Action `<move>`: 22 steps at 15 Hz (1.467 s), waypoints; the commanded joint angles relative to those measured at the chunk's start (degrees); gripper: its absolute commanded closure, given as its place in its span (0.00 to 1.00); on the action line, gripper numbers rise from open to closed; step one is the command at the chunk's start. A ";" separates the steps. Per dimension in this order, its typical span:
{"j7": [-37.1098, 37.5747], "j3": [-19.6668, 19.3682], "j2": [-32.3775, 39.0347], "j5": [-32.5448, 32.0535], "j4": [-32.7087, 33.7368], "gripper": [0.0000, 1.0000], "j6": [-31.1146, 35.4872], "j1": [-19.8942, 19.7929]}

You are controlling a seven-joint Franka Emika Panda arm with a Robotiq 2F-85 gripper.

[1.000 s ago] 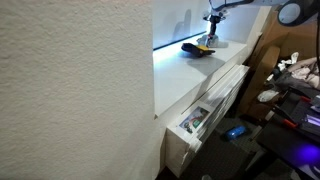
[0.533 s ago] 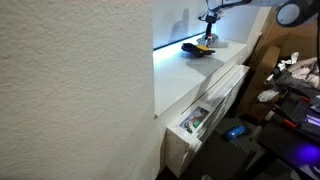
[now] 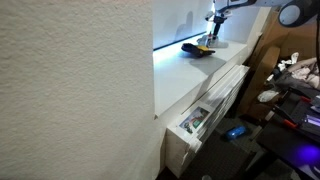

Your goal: Place the black cap on the blue can, move the gray cap to the right, and move the bottle to the left

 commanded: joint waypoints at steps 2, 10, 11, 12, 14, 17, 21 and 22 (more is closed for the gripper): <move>-3.92 2.25 -0.46 1.71 -0.62 0.00 -1.25 -0.60; -7.48 4.86 0.01 3.83 -0.08 0.00 -1.69 -0.39; -7.50 4.87 0.01 3.84 -0.08 0.00 -1.70 -0.42; -7.51 4.88 0.01 3.85 -0.08 0.00 -1.71 -0.43; -7.67 4.98 0.00 3.88 -0.07 0.00 -1.60 -0.48; -7.25 4.88 0.01 3.79 -0.08 0.00 -1.70 -0.39; -7.84 4.85 0.16 3.72 -0.03 0.34 -1.02 -0.71; -7.80 4.77 0.21 3.68 0.03 0.40 -0.84 -0.70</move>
